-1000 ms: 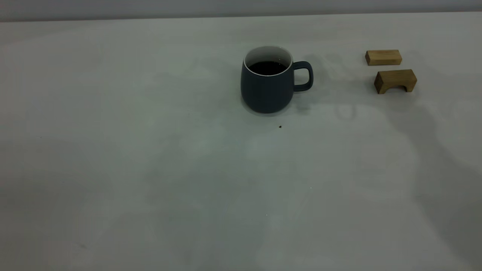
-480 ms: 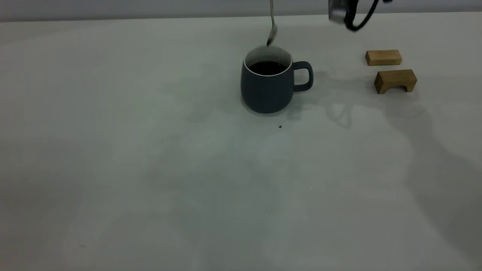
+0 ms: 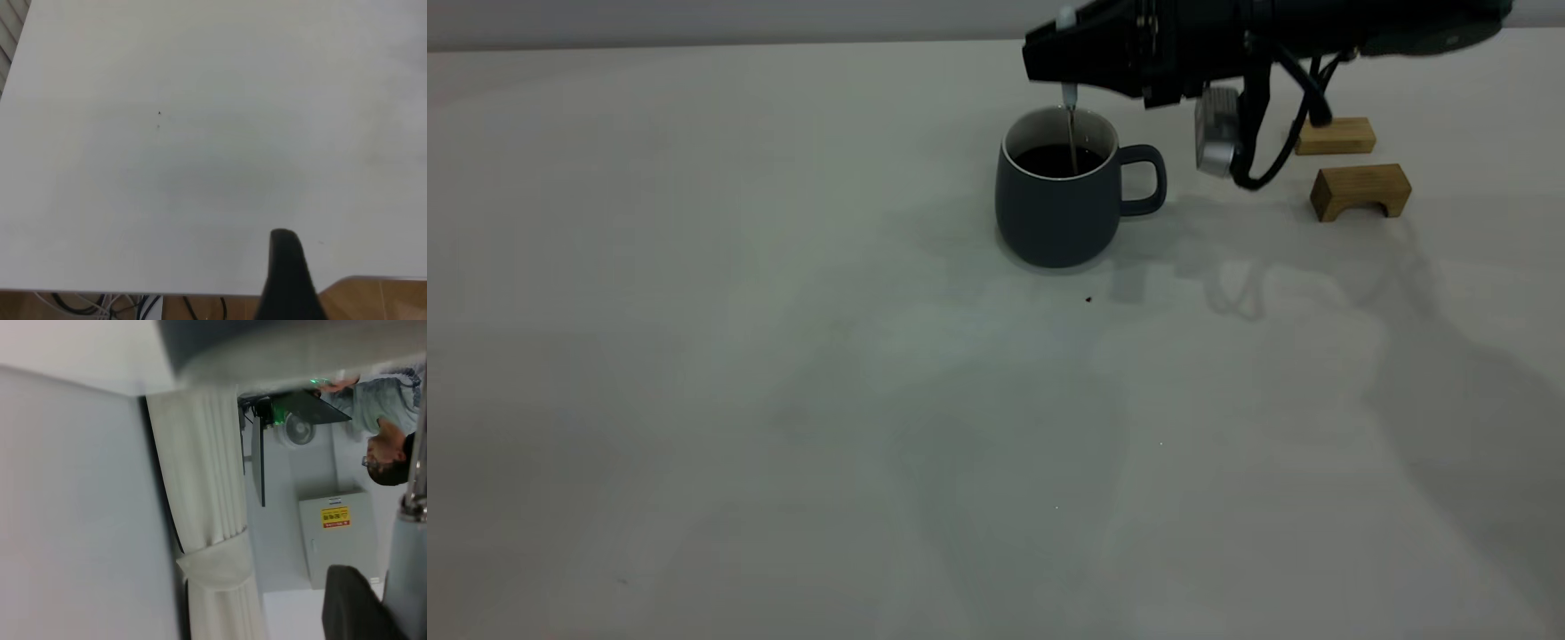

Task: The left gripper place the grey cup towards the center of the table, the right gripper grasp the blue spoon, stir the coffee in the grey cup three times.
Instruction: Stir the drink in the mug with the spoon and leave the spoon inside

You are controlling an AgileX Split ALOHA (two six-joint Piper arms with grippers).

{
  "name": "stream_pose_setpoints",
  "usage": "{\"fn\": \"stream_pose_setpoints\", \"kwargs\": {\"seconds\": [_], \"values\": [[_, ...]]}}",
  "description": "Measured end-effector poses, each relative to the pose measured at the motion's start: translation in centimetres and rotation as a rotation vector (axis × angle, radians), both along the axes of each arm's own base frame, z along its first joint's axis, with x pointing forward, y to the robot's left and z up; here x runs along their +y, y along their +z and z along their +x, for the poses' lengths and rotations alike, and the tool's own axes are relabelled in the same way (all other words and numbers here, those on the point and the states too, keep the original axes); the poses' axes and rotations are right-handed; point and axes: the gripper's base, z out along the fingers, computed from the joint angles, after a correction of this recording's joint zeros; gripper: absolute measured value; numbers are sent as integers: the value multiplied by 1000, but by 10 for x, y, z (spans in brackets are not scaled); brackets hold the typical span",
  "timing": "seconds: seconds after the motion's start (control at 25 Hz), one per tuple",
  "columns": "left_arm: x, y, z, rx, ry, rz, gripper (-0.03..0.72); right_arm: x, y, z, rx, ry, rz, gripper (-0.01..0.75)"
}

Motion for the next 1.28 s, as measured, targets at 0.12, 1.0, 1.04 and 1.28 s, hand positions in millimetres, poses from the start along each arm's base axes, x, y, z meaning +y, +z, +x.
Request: {"fn": "stream_pose_setpoints", "kwargs": {"seconds": [0.12,1.0,1.04,1.28], "values": [[0,0,0,0,0,0,585,6,-3,0,9,-17,22,111],[0,0,0,0,0,0,585,15,1,22,-60,-106,-65,111],[0,0,0,0,0,0,585,15,2,24,-65,-113,-72,111],[0,0,0,0,0,0,585,-3,1,28,-65,-136,-78,111]]}}
